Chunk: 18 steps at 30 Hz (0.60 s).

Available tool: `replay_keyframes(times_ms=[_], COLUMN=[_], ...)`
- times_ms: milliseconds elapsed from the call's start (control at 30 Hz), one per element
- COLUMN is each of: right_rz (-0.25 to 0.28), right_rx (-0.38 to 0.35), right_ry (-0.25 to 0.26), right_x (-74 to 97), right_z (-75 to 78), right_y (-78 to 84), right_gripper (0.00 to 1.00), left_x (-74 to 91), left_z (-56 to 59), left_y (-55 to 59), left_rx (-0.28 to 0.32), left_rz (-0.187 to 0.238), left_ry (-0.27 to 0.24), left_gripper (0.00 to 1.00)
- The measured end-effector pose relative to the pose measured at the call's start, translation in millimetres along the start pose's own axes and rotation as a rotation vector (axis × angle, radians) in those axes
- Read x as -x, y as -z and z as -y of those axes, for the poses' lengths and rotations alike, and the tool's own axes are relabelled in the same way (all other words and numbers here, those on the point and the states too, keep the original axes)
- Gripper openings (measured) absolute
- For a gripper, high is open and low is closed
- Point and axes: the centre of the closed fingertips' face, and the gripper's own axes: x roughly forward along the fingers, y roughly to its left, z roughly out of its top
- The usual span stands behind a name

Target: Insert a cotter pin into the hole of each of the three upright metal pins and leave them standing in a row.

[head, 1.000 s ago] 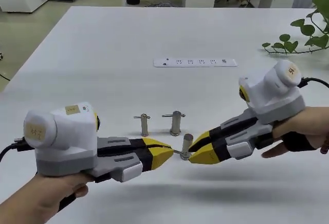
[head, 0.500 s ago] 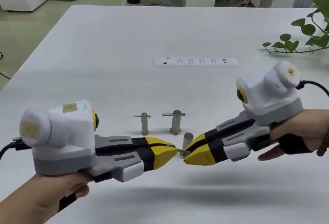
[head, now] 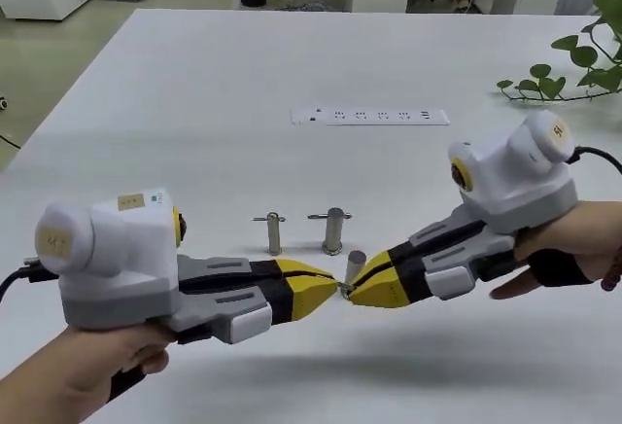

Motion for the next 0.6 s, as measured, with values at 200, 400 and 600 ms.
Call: replay_keyframes(times_ms=[200, 400, 600], right_rz=[-0.071, -0.116, -0.142], right_rx=[0.095, 0.156, 0.198], right_ry=[0.012, 0.017, 0.040], right_x=[-0.2, -2.2, -1.7], right_z=[-2.0, -0.7, 2.2], right_y=[4.2, 8.4, 7.9], right_gripper=[0.00, 0.00, 0.00], left_x=[-2.1, -2.4, -3.7], left_z=[2.2, 1.5, -5.8], left_y=[1.8, 5.7, 4.6], left_rx=[-0.018, -0.031, -0.097], left_rz=[-0.013, -0.029, -0.029], left_ry=[0.007, 0.002, -0.044], left_gripper=[0.00, 0.00, 0.02])
